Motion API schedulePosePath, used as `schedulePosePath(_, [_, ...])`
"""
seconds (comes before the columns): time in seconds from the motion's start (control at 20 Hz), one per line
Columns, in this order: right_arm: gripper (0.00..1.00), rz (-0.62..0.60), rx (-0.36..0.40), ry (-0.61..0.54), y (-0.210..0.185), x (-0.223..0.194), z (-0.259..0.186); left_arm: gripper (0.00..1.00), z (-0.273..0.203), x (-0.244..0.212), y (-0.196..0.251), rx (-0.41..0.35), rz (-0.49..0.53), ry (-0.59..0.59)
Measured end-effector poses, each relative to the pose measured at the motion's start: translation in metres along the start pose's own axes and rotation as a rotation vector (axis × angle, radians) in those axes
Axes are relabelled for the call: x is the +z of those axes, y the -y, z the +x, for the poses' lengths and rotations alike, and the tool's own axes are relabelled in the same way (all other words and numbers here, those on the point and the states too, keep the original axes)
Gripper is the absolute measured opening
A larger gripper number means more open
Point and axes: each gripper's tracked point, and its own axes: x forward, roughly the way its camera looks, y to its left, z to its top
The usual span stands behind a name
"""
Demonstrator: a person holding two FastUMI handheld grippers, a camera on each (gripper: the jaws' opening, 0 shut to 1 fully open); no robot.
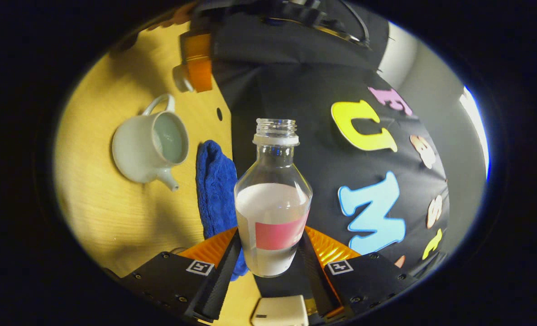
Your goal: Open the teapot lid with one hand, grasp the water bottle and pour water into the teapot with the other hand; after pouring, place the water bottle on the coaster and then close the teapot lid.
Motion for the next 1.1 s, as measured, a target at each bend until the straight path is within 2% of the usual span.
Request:
schedulePosePath(0.2, [0.76, 0.261, 0.048, -0.036, -0.006, 0.000, 0.003, 0.05, 0.002, -0.001, 0.002, -0.004, 0.003, -0.005])
schedulePosePath(0.45, [0.76, 0.707, 0.194, -0.078, -0.021, 0.013, 0.003, 0.06, 0.003, -0.001, 0.003, -0.008, 0.005, -0.002])
schedulePosePath(0.6, [0.76, 0.904, 0.258, -0.107, -0.026, 0.016, 0.002, 0.06, 0.002, -0.002, 0.003, -0.007, 0.006, -0.001])
schedulePosePath(0.7, [0.76, 0.977, 0.257, -0.137, -0.032, 0.010, 0.005, 0.06, 0.002, 0.000, 0.002, -0.007, 0.005, 0.001])
schedulePosePath(0.9, [0.76, 1.156, 0.304, -0.191, -0.053, -0.006, 0.009, 0.06, 0.001, -0.002, 0.003, -0.007, 0.007, 0.000])
schedulePosePath(1.1, [0.76, 1.157, 0.296, -0.241, -0.064, -0.028, 0.009, 0.05, 0.001, -0.002, 0.003, -0.006, 0.009, -0.002])
